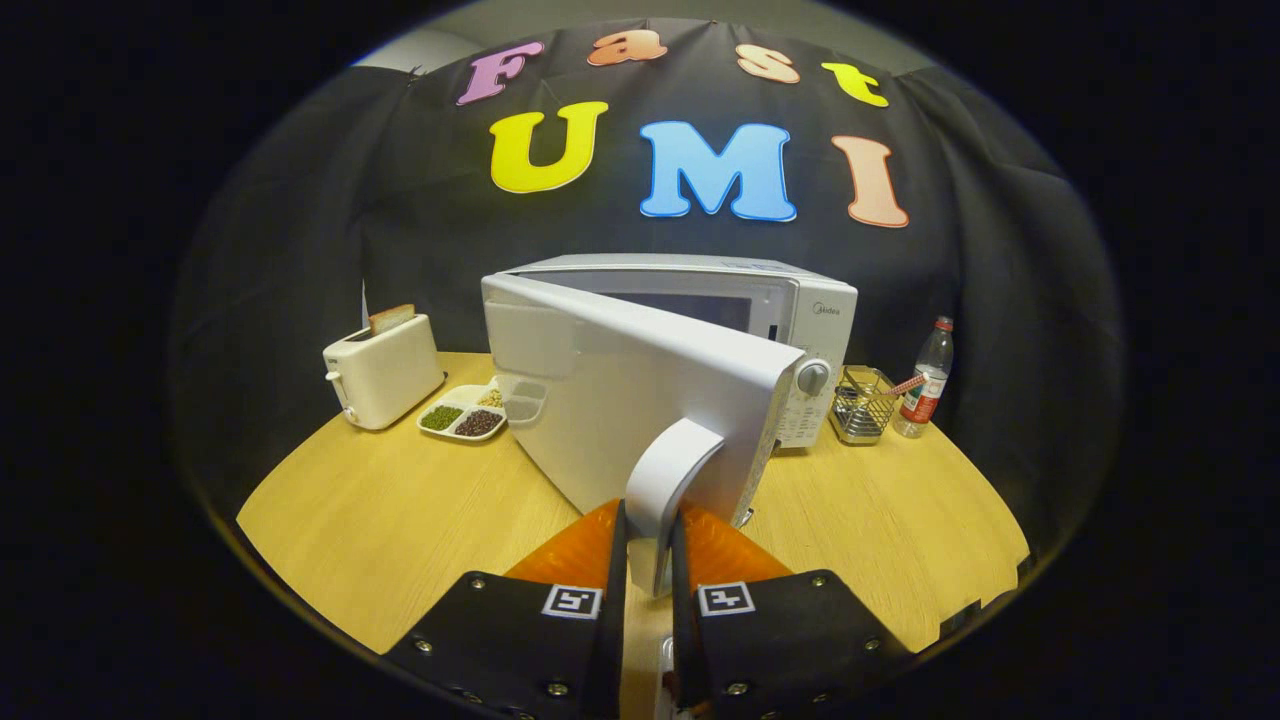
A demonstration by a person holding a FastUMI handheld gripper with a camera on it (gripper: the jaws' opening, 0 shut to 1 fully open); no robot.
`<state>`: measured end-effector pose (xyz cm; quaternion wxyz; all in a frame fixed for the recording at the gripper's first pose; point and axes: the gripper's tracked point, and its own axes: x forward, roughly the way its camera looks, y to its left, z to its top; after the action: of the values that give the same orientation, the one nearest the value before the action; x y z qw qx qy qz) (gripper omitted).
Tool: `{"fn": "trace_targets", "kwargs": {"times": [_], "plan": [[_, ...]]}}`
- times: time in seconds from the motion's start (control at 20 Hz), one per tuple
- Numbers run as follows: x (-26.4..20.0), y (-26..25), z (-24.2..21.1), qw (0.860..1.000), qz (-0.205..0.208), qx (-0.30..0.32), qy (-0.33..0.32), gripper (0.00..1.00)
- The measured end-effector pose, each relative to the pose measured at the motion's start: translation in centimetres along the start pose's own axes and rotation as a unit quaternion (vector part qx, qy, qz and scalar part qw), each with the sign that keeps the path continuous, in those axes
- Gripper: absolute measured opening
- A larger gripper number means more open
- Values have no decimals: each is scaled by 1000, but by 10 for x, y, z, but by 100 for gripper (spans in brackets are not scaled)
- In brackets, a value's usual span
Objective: Open the microwave, put the food inside, and close the microwave door.
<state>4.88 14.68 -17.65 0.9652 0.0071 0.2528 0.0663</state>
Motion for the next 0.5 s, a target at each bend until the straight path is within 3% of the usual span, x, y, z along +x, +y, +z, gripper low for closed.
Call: {"fn": "trace_targets", "kwargs": {"times": [0.5], "plan": [[-30,53,-14,1000,-4,-11,-3,22]]}}
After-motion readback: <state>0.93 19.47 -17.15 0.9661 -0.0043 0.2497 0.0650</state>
